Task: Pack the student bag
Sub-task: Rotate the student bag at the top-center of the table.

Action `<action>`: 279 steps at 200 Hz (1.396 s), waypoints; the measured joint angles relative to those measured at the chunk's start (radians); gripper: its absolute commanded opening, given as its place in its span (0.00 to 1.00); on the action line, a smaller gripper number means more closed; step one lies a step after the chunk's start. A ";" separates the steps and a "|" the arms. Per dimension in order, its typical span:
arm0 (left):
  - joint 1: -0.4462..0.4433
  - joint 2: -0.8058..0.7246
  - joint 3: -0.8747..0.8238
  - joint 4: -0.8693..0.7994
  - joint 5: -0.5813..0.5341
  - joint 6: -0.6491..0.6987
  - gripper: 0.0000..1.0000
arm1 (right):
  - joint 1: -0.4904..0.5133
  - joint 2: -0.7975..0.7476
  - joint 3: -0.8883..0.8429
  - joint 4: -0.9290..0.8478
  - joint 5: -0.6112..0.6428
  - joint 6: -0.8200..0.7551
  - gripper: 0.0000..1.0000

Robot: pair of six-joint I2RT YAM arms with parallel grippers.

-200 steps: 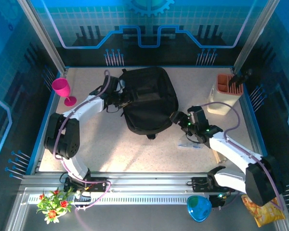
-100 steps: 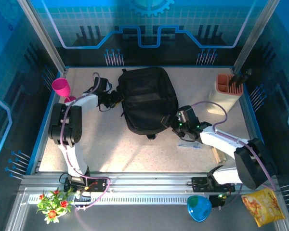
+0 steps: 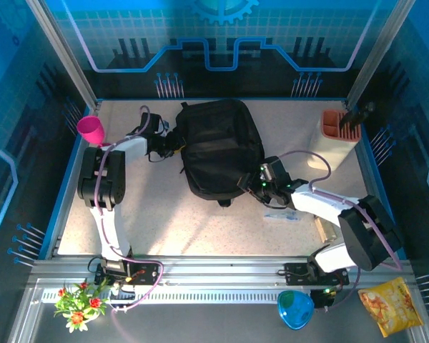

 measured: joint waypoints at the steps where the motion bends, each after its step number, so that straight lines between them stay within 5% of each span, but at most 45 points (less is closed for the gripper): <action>1: 0.000 0.000 0.000 0.000 0.000 0.000 0.23 | 0.000 0.001 0.001 0.000 0.000 -0.002 0.48; 86: 0.000 0.000 0.000 -0.024 -0.010 0.053 0.34 | -0.040 0.050 0.060 -0.008 0.004 -0.067 0.45; 182: 0.000 0.029 -0.003 0.023 0.077 0.042 0.00 | -0.085 0.145 0.121 -0.006 -0.002 -0.118 0.37; 237: -0.002 -0.233 -0.210 0.064 0.046 -0.024 0.00 | -0.172 0.354 0.390 -0.041 0.028 -0.256 0.37; 279: -0.078 -0.396 -0.381 0.076 -0.001 -0.112 0.00 | -0.204 0.466 0.567 -0.055 0.056 -0.372 0.50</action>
